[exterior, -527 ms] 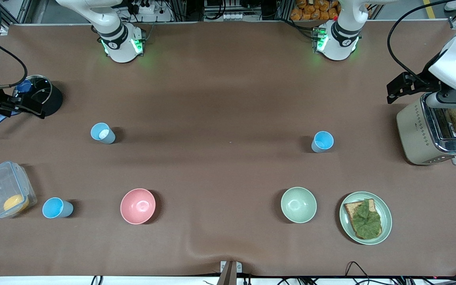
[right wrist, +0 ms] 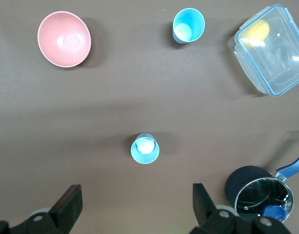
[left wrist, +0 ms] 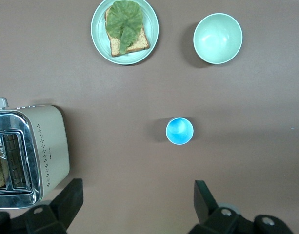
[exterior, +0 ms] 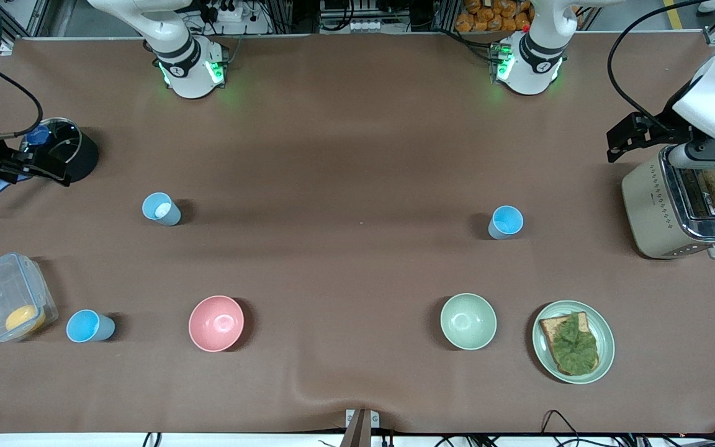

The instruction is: Stack blue cups with both arms

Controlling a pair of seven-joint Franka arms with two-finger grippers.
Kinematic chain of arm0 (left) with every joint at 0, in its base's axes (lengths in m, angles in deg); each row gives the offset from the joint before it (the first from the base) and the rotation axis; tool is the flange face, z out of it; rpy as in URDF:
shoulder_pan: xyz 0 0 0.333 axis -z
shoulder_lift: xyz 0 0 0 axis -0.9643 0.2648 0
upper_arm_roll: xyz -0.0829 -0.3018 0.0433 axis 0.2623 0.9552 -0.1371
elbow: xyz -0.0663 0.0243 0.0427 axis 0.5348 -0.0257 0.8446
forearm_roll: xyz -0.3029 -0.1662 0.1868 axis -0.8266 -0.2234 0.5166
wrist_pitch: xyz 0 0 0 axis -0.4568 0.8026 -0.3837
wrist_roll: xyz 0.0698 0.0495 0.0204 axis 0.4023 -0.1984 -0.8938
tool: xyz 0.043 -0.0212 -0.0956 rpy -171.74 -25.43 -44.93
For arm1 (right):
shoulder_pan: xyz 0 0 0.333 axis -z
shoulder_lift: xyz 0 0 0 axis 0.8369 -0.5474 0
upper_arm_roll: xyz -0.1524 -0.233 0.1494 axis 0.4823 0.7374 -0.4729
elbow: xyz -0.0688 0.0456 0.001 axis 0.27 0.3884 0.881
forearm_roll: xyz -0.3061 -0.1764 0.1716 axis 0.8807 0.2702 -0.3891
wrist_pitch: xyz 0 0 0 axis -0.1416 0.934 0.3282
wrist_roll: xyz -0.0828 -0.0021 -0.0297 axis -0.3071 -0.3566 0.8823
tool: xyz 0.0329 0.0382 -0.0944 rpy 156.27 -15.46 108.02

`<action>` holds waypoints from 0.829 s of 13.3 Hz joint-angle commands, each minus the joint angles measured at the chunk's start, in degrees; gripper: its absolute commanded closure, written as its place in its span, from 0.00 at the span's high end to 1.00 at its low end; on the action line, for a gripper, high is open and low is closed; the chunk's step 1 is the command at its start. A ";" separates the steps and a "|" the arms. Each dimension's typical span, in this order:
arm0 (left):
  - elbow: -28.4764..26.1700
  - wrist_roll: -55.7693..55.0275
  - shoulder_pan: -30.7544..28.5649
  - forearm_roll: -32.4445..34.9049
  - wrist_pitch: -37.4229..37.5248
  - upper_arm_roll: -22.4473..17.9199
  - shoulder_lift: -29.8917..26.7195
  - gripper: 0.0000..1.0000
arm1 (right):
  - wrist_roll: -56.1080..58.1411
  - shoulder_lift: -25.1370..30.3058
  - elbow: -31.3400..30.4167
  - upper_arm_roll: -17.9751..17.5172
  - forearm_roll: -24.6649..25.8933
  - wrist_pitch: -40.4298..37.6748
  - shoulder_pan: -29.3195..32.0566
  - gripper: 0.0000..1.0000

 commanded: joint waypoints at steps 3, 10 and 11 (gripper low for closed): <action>1.30 -1.14 -0.12 0.50 1.19 0.28 0.50 1.00 | -0.50 -0.21 0.58 0.02 0.10 -0.10 0.54 1.00; 0.95 -1.05 -0.74 0.41 1.28 0.19 0.50 1.00 | -1.11 -0.38 0.58 0.19 -1.93 -0.19 1.42 1.00; 0.95 -1.05 -0.65 0.41 1.28 0.19 0.50 1.00 | -1.12 -0.38 0.58 0.19 -1.93 -0.19 1.42 1.00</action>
